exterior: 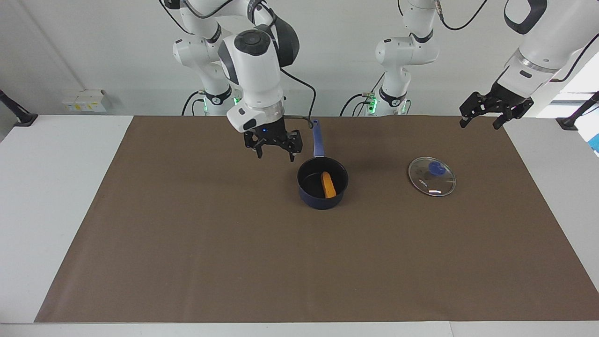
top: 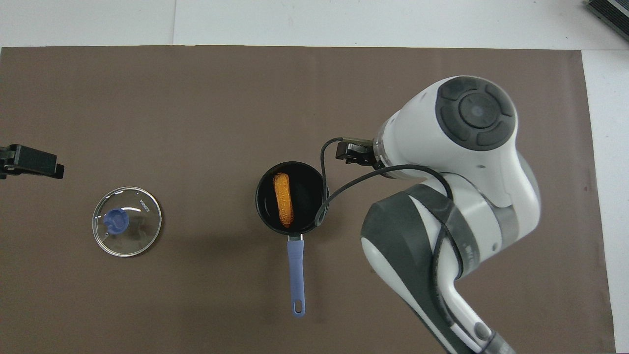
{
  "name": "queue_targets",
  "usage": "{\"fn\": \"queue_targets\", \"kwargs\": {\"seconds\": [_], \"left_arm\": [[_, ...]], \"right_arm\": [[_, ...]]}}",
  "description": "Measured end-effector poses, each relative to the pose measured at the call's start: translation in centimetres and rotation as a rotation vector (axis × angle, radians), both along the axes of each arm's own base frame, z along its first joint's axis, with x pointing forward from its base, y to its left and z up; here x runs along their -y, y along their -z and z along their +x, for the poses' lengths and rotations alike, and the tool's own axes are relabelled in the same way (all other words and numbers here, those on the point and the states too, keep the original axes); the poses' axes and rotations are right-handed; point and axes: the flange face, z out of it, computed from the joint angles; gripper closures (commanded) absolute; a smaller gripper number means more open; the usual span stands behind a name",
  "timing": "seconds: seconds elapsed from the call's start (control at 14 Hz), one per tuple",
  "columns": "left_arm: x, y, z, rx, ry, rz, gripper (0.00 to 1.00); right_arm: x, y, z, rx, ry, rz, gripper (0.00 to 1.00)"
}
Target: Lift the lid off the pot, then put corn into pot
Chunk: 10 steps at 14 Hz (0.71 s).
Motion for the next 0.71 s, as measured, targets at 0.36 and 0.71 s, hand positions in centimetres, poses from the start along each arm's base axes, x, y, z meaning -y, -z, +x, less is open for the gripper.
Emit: {"fn": "queue_targets", "kwargs": {"seconds": [0.36,0.71], "left_arm": [[0.0,0.0,0.0,0.001,0.005,0.02,0.0],[1.1,0.2,0.0,0.009,0.03,0.04,0.0]], "right_arm": [[8.2,-4.1,0.8,0.016,0.101,-0.026,0.0],[12.7,-7.5,0.7,-0.015,0.118,-0.046,0.0]]}}
